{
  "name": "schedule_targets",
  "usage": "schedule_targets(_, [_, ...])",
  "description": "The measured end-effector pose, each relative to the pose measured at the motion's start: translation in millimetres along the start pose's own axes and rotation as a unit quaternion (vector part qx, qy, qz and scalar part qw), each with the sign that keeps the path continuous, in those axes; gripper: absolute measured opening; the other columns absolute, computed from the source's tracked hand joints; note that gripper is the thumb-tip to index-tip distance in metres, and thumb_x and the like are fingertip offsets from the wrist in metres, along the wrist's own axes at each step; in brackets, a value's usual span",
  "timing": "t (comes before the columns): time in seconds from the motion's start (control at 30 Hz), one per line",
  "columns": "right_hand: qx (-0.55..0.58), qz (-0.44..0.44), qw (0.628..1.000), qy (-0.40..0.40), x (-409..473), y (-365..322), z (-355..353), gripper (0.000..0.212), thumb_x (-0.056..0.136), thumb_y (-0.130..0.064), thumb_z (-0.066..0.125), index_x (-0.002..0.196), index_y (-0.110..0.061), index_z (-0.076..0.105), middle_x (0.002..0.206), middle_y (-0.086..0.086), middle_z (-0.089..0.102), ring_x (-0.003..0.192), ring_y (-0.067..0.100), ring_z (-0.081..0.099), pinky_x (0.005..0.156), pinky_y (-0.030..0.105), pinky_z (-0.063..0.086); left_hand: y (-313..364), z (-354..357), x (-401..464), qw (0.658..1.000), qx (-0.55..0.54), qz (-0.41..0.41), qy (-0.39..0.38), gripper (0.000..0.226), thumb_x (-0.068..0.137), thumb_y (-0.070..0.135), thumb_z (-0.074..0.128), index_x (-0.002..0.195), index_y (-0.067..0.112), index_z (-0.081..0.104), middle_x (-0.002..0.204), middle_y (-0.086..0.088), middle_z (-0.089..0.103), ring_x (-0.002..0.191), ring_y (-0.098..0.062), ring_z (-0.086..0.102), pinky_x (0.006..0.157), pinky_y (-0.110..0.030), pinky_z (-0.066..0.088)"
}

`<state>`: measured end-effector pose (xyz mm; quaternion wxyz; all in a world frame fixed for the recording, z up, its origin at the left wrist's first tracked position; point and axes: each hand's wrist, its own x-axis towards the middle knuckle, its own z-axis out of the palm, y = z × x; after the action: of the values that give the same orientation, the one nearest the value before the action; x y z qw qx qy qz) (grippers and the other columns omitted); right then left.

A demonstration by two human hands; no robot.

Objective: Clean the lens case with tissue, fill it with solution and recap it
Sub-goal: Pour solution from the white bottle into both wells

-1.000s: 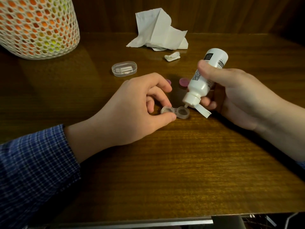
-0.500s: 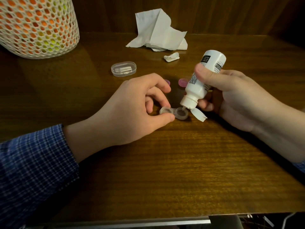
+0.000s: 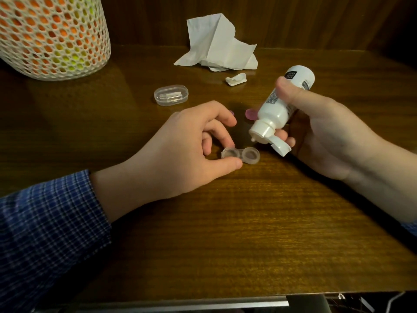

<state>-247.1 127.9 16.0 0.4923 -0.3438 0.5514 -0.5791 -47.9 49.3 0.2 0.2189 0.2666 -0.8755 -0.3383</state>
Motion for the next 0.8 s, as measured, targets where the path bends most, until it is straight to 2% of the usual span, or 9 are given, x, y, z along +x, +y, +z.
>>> schedule_targets(0.03, [0.005,-0.001,1.000,-0.012,0,0,2,0.041,0.092,-0.044,0.065,0.107,-0.007,0.060,0.090,0.013,0.065,0.051,0.008,0.052,0.046,0.018,0.041,0,0,0,1.000,-0.002,-0.002,-0.002,0.061,0.074,0.035,0.086,0.128,0.025,0.059,0.094,0.015,0.073,0.074,-0.016,0.065,0.064,-0.025,0.057])
schedule_targets(0.1, [-0.022,-0.015,0.999,-0.041,-1,1,8,0.045,0.092,-0.046,0.063,0.105,-0.003,0.062,0.074,0.004,0.066,0.051,0.007,0.051,0.047,0.019,0.040,1,-1,-1,1.000,-0.002,-0.008,-0.007,0.066,0.070,0.041,0.086,0.128,0.028,0.057,0.095,0.015,0.071,0.076,-0.014,0.065,0.066,-0.023,0.057])
schedule_targets(0.17, [-0.052,-0.035,0.996,-0.060,-2,4,13,0.040,0.094,-0.045,0.060,0.100,-0.005,0.062,0.062,-0.005,0.067,0.051,0.008,0.051,0.046,0.018,0.040,2,-1,-2,1.000,0.008,-0.012,-0.011,0.070,0.068,0.044,0.086,0.129,0.030,0.056,0.098,0.016,0.068,0.078,-0.012,0.065,0.067,-0.022,0.058])
schedule_targets(0.27, [-0.076,-0.061,0.994,-0.048,-1,7,18,0.031,0.095,-0.041,0.062,0.089,-0.012,0.067,0.066,-0.004,0.068,0.052,0.010,0.051,0.046,0.020,0.039,1,-2,-2,1.000,0.015,-0.006,-0.011,0.069,0.071,0.036,0.086,0.132,0.026,0.055,0.098,0.014,0.068,0.077,-0.015,0.065,0.066,-0.026,0.058])
schedule_targets(0.4, [-0.086,-0.077,0.993,-0.030,1,9,21,0.025,0.095,-0.039,0.066,0.084,-0.016,0.071,0.074,0.001,0.071,0.052,0.011,0.054,0.046,0.021,0.039,-2,-1,-1,1.000,0.013,-0.011,-0.002,0.064,0.075,0.026,0.087,0.130,0.024,0.056,0.098,0.012,0.068,0.076,-0.017,0.066,0.064,-0.029,0.059])
schedule_targets(0.8, [-0.091,-0.075,0.992,-0.039,2,11,18,0.024,0.093,-0.039,0.067,0.082,-0.019,0.073,0.078,0.003,0.073,0.055,0.010,0.056,0.049,0.021,0.041,-2,0,-1,1.000,0.005,-0.006,0.000,0.061,0.075,0.023,0.087,0.129,0.022,0.057,0.095,0.011,0.071,0.074,-0.017,0.066,0.063,-0.031,0.059])
